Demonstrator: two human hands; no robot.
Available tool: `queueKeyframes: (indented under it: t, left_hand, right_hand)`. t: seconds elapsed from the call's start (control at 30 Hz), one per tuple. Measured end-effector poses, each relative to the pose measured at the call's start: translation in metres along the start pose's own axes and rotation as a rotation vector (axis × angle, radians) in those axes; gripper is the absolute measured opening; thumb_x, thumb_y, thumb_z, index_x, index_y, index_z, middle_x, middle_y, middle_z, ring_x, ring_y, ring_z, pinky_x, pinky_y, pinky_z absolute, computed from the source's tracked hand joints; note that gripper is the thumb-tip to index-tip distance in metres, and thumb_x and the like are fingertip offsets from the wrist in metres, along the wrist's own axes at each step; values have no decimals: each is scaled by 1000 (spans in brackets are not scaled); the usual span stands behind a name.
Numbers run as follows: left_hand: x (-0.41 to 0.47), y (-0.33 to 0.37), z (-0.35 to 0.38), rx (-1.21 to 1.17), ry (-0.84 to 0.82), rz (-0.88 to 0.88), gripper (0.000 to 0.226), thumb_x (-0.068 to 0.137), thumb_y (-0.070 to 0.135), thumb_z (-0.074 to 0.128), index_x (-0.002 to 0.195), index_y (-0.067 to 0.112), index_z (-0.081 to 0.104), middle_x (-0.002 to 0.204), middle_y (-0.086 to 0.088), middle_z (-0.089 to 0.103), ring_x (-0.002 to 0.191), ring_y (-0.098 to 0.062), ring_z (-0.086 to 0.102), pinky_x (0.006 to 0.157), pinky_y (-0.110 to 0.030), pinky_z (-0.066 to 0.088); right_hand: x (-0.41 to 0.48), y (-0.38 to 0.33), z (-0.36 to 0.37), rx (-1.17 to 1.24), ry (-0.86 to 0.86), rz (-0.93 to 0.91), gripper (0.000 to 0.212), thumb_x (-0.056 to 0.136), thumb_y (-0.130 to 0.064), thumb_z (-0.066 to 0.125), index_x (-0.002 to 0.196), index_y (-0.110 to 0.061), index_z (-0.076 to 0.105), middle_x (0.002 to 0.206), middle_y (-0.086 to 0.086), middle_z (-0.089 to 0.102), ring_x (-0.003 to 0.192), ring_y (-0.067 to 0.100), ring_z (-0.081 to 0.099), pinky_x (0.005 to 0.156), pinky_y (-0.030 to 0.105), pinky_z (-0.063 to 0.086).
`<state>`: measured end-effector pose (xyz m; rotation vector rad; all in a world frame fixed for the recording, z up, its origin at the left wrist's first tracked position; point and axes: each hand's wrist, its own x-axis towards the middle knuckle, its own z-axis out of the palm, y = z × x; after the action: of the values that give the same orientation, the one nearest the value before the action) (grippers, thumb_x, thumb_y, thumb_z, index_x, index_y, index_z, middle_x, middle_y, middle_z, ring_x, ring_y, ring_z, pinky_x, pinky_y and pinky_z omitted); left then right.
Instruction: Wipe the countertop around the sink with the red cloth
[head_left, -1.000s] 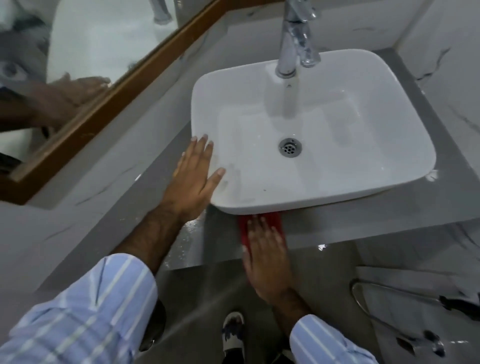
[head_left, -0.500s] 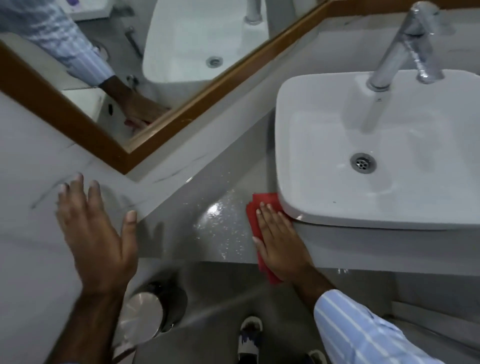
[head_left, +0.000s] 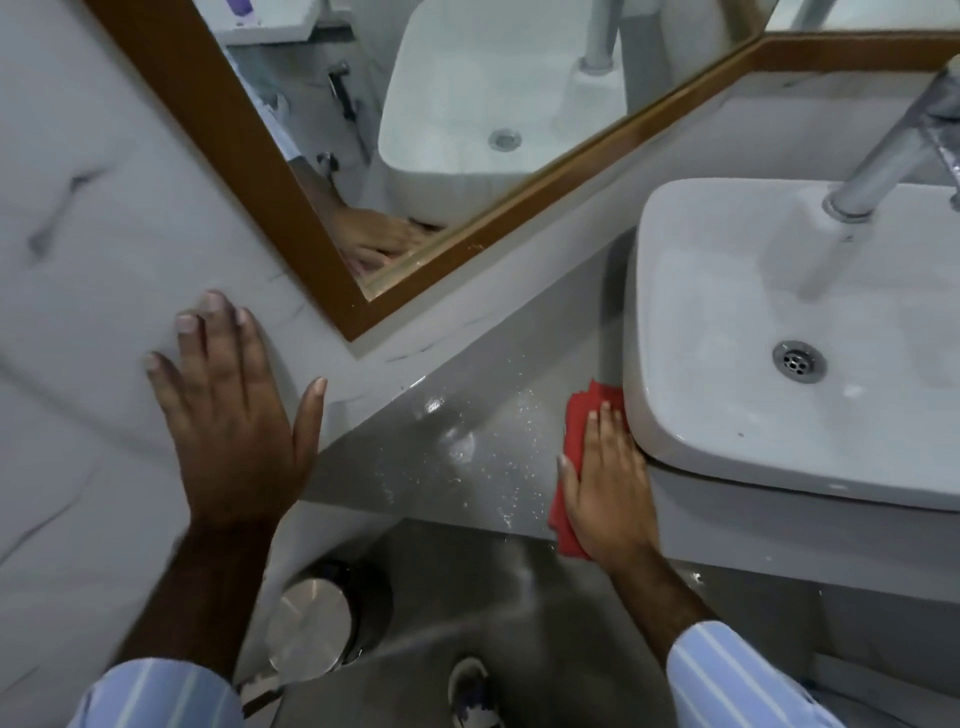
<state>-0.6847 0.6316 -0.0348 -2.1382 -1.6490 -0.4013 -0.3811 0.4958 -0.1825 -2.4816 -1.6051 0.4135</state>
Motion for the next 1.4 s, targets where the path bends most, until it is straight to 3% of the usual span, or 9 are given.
queueKeyframes:
  t: [0.13, 0.27, 0.5, 0.57, 0.67, 0.8, 0.97, 1.1, 1.4]
  left_hand:
    - [1, -8, 12, -1, 34, 14, 86, 106, 57, 37, 165, 3, 7, 172, -16, -4, 159, -27, -13, 128, -59, 0]
    - [-1, -7, 17, 3, 69, 25, 86, 105, 55, 42, 165, 3, 10, 172, -23, 11, 160, -38, 5, 127, -62, 5]
    - [-1, -13, 19, 34, 112, 52, 84, 105, 52, 44, 165, 3, 12, 171, -23, 17, 160, -35, 4, 128, -56, -1]
    - [0, -16, 18, 47, 130, 65, 82, 106, 51, 45, 165, 3, 13, 171, -22, 18, 160, -33, 3, 129, -53, -1]
    - [-1, -12, 17, 51, 141, 70, 82, 106, 51, 44, 165, 3, 15, 171, -20, 16, 159, -35, 7, 129, -52, 0]
    - [0, -12, 16, 63, 127, 69, 82, 106, 54, 40, 165, 5, 13, 172, -17, 11, 159, -36, 11, 129, -55, 4]
    - [-1, -13, 15, 58, 111, 71, 82, 106, 55, 38, 165, 4, 11, 172, -18, 7, 159, -33, 3, 128, -55, 0]
    - [1, -12, 10, 40, 72, 60, 83, 107, 57, 35, 166, 6, 5, 173, -16, 2, 159, -30, -4, 128, -53, -4]
    - [0, -11, 10, 53, 60, 49, 83, 107, 57, 34, 166, 6, 7, 173, -18, 9, 159, -30, -2, 128, -55, 0]
  right_hand:
    - [54, -22, 2, -15, 65, 58, 71, 108, -45, 26, 162, 0, 14, 171, 20, 18, 158, 31, 21, 128, 44, 24]
    - [128, -58, 3, -9, 9, -4, 69, 108, -45, 23, 163, -4, 16, 172, 17, 15, 160, 30, 12, 130, 44, 8]
    - [46, -89, 13, -61, -233, -820, 71, 106, -52, 38, 164, -16, 21, 172, 6, 20, 159, 21, 17, 129, 37, 6]
    - [60, -56, 14, -88, -120, -719, 70, 105, -51, 39, 162, -12, 27, 170, 11, 28, 157, 27, 25, 129, 41, 12]
    - [100, -31, 11, -60, 40, -268, 70, 107, -47, 34, 162, -6, 23, 171, 15, 22, 158, 31, 21, 129, 44, 10]
    - [105, -102, 21, 18, 115, -9, 69, 108, -45, 31, 161, -2, 23, 170, 20, 22, 157, 36, 20, 129, 49, 14]
    - [6, -198, 68, 113, 68, -565, 69, 94, -41, 64, 151, -5, 48, 154, 16, 53, 143, 32, 48, 124, 43, 19]
    - [-11, -202, 91, -119, -86, -994, 67, 106, -46, 38, 160, -8, 28, 168, 12, 31, 156, 27, 26, 128, 42, 12]
    - [3, -140, 55, 69, 34, -303, 72, 103, -45, 47, 159, -3, 31, 167, 17, 31, 155, 32, 30, 125, 42, 17]
